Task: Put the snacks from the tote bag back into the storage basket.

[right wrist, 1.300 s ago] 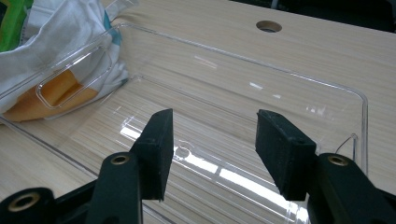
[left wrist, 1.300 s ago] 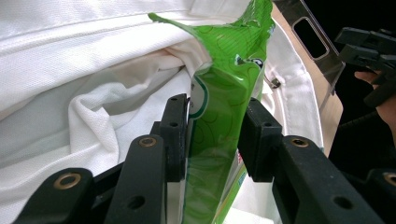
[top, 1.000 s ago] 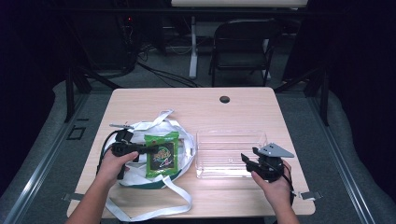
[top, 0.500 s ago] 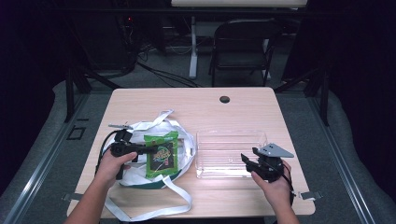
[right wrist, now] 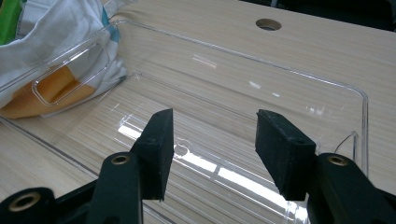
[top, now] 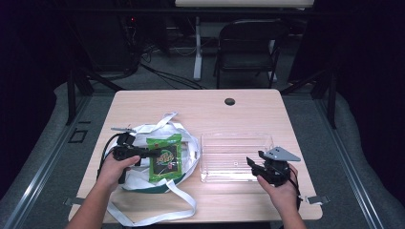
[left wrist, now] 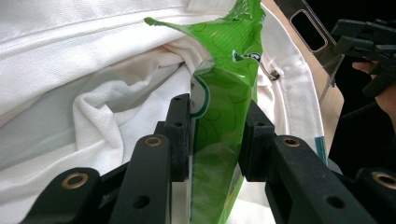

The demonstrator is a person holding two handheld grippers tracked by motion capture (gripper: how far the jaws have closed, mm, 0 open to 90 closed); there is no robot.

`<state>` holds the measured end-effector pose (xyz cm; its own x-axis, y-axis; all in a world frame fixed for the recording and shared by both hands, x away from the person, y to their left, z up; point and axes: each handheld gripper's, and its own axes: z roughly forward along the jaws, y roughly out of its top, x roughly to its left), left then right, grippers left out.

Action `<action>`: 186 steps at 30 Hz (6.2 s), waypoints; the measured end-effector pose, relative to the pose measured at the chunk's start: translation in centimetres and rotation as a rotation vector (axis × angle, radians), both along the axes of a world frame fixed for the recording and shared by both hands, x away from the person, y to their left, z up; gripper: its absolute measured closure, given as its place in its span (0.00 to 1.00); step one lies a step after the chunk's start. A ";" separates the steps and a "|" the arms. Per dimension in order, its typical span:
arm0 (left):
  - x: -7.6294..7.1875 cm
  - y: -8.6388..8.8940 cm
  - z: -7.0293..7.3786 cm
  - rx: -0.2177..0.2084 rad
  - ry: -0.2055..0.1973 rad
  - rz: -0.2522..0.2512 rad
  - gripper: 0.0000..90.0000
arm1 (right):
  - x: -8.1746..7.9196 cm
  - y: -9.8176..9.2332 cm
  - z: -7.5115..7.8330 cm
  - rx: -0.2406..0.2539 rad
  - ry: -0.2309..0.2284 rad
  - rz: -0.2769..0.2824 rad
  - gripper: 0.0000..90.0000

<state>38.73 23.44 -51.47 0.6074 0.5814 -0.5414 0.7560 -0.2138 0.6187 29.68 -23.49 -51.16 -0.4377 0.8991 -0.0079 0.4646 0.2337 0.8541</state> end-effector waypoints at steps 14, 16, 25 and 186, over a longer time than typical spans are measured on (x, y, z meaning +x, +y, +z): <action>0.0 0.4 0.0 -0.020 -0.011 0.001 0.80 | 0.0 0.0 -0.1 0.005 -0.002 0.001 0.53; 0.0 0.4 0.1 -0.020 -0.016 0.005 0.80 | 0.0 0.0 -0.1 0.000 -0.003 0.001 0.53; -0.1 0.4 0.5 -0.025 -0.036 0.016 0.80 | 0.0 0.0 -0.1 -0.004 -0.003 0.002 0.53; 0.1 -9.8 8.9 -0.038 -0.398 -0.162 0.81 | 3.1 2.2 6.4 -0.192 0.016 0.336 0.68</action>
<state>38.81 13.68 -42.57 0.8550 0.4456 -0.2654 0.4154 -0.2820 0.8649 32.74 -21.30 -44.77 -0.7093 0.6881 -0.1529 0.3476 0.5302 0.7733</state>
